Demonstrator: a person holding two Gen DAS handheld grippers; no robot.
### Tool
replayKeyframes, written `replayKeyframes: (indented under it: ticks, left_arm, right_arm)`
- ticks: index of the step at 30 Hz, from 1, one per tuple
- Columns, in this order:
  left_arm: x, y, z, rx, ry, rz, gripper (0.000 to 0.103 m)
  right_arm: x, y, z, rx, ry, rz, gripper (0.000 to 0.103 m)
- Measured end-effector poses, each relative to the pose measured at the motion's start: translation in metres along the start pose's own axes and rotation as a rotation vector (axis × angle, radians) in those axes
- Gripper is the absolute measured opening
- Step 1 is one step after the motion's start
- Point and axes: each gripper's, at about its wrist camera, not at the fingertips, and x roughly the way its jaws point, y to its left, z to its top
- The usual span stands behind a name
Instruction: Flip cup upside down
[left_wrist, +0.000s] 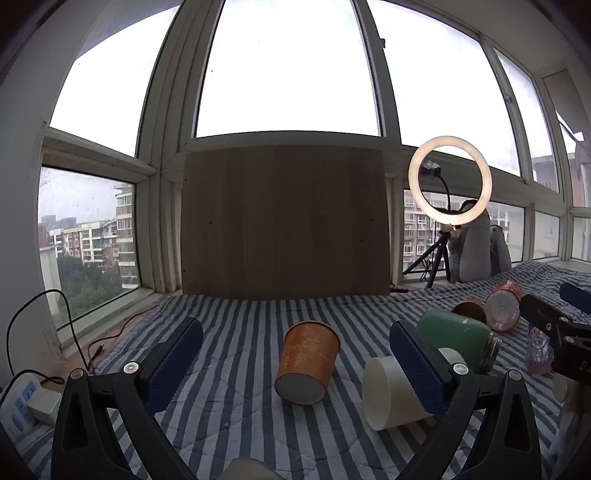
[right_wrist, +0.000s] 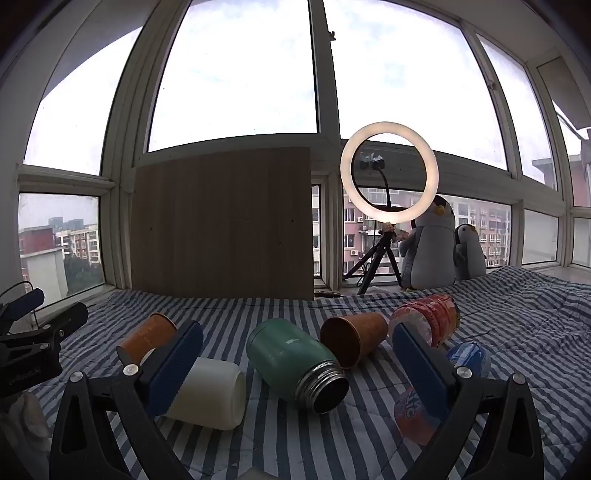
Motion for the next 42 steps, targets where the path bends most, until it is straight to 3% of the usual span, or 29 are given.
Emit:
replayKeyframes:
  ticks: [4, 23, 42]
  left_arm:
    - [-0.004, -0.013, -0.002, 0.055, -0.008, -0.008, 0.103]
    - [-0.002, -0.010, -0.001, 0.045, 0.005, -0.031, 0.103]
    - [-0.001, -0.011, -0.004, 0.045, 0.007, -0.030, 0.103]
  right_arm:
    - [-0.001, -0.001, 0.000, 0.002, -0.007, 0.001, 0.102]
    - [-0.001, -0.002, -0.001, 0.001, 0.009, -0.062, 0.102]
    - [-0.006, -0.001, -0.001, -0.016, -0.014, -0.066, 0.102]
